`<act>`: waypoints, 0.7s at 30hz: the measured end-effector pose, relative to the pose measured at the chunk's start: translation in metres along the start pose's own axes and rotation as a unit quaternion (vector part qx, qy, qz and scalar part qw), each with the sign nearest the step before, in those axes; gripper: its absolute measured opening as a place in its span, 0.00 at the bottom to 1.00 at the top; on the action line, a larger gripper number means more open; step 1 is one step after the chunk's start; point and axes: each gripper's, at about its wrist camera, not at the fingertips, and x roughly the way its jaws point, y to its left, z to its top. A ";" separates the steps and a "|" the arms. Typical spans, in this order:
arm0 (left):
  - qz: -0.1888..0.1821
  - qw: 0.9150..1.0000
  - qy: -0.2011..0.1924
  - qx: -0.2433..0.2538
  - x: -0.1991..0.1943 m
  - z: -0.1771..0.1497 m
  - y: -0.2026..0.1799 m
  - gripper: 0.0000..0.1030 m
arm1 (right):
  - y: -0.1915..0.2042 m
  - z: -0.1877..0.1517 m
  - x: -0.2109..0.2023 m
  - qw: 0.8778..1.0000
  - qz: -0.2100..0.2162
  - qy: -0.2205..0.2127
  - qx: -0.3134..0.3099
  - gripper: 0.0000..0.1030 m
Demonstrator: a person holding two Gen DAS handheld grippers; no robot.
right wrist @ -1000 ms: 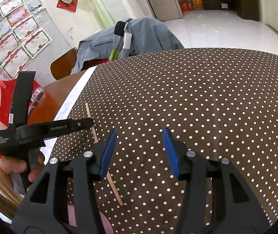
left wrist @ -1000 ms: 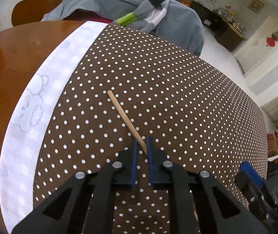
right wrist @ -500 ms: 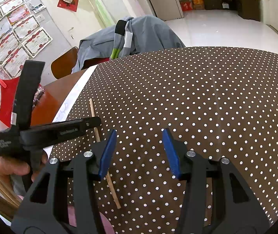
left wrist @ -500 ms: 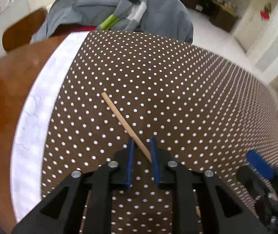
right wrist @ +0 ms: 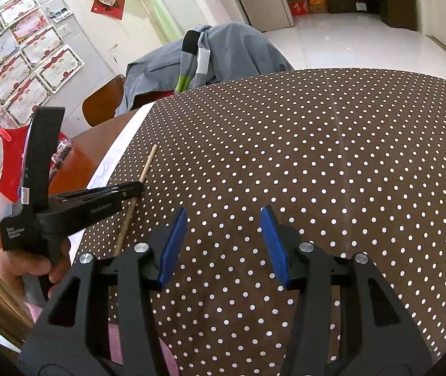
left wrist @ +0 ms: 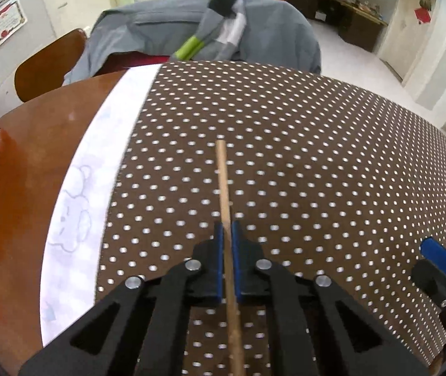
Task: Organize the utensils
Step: 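Lift the chopstick with the left gripper and carry it over the pink cup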
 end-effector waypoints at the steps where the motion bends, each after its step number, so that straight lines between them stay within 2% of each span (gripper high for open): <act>1: -0.002 1.000 -0.003 -0.004 0.000 -0.001 0.005 0.06 | 0.000 -0.001 0.000 1.000 0.001 0.000 0.000 0.47; 6: -0.023 0.999 -0.025 -0.022 -0.010 -0.020 0.031 0.05 | 0.001 -0.007 -0.005 1.000 -0.001 -0.001 0.001 0.47; 13: -0.062 0.994 -0.092 -0.025 -0.054 -0.065 0.050 0.05 | -0.001 -0.024 -0.034 0.999 -0.036 -0.015 0.006 0.47; 21: -0.108 0.977 -0.180 -0.040 -0.126 -0.131 0.069 0.05 | -0.007 -0.062 -0.097 0.995 -0.072 -0.059 0.035 0.48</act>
